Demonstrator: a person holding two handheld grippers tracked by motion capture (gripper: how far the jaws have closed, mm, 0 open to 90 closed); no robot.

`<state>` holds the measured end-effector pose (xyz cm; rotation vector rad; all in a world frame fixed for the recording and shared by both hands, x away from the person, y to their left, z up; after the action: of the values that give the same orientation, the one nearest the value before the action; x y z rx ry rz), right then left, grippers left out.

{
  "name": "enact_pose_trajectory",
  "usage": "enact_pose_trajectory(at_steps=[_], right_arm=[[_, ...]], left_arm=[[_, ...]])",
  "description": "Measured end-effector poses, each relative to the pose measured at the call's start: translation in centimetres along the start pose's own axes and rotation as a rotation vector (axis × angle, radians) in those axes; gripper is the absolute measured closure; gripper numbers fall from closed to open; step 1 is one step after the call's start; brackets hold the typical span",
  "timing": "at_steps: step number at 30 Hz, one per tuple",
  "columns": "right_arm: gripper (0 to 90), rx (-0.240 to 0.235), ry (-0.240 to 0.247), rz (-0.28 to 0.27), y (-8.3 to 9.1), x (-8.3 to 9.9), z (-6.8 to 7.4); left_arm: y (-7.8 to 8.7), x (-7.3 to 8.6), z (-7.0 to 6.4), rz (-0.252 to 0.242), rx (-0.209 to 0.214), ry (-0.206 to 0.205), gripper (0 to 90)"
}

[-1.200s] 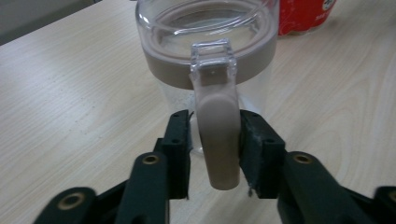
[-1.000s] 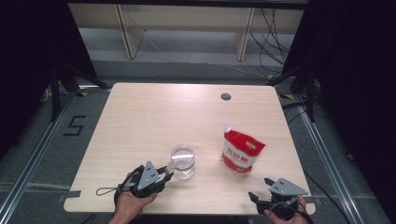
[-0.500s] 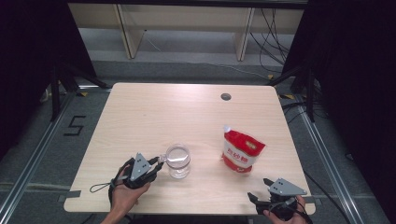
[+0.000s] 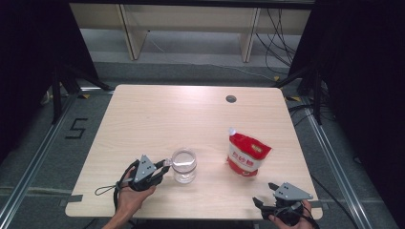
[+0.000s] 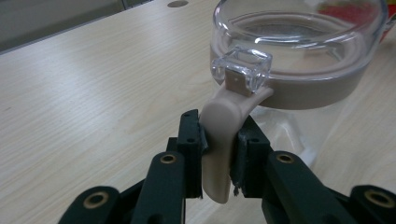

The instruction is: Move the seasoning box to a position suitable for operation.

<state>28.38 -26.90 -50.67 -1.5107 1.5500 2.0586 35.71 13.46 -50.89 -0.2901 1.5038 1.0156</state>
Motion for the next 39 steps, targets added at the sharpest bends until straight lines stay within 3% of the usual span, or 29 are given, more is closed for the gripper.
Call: enact_pose_trajectory(at_steps=[4,6,9,11,15,19,21,24,29,31,32,33,35,37,39], right_arm=[[24.1,0.002,0.000,-0.004,0.0,0.0,0.0],[24.1,-0.014,-0.003,0.002,0.0,0.0,0.1],[24.2,0.001,0.005,-0.008,0.0,-0.1,0.1],[24.3,0.002,0.003,-0.009,0.0,-0.2,0.1],[24.4,-0.016,-0.005,-0.001,0.0,-0.1,0.3],[24.5,-0.023,0.003,0.005,0.0,-0.2,0.3],[24.6,-0.012,0.016,-0.007,-0.1,-0.2,0.2],[24.8,-0.028,0.005,0.009,-0.2,-0.1,0.4],[24.8,-0.023,0.017,0.002,-0.2,-0.2,0.3],[24.8,-0.032,0.010,0.007,-0.2,-0.1,0.3],[24.8,-0.059,0.011,0.015,-0.2,-0.1,0.3],[24.8,-0.064,0.014,0.014,-0.2,-0.1,0.2],[24.8,-0.035,0.017,0.003,-0.2,-0.1,0.2],[24.8,-0.040,0.012,0.008,-0.2,0.0,0.1],[24.8,-0.029,0.006,0.004,-0.2,0.0,0.1]], left_arm=[[0.0,0.0,-0.5,-0.009,0.015,0.011,74.5],[0.1,-0.1,-0.5,-0.010,0.017,-0.017,74.4],[0.1,-0.1,-0.8,-0.022,0.030,0.009,74.3],[0.1,-0.1,-0.8,-0.011,0.039,0.003,74.2],[-0.2,0.0,-1.8,-0.021,0.094,0.013,74.2],[-0.1,-0.3,-3.2,-0.013,0.138,-0.016,74.2],[0.0,-0.3,-3.8,-0.024,0.161,-0.001,74.1],[0.1,-0.4,-4.5,-0.022,0.178,-0.007,74.1],[0.2,-0.5,-5.1,-0.003,0.211,-0.018,74.0],[0.2,-0.4,-5.0,-0.012,0.217,-0.015,73.9],[0.2,-0.5,-4.9,-0.015,0.223,-0.033,73.7],[0.2,-0.4,-5.0,-0.014,0.236,-0.019,73.5],[0.4,-0.4,-5.0,0.005,0.250,0.017,67.5],[0.7,-0.4,-4.8,0.011,0.241,0.004,48.5],[1.0,-0.6,-4.6,0.009,0.229,0.005,45.5]])
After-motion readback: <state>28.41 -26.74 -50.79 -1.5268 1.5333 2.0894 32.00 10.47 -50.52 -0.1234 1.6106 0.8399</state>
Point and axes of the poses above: each handheld gripper's, and its own axes: y roughly backward along the jaws, x roughly out of its underside, z roughly to its left, the point moved 3 cm from there along -y, roughly forward along the jaws, and after that the axes turned 1 degree about -y, right-handed, at the moved point
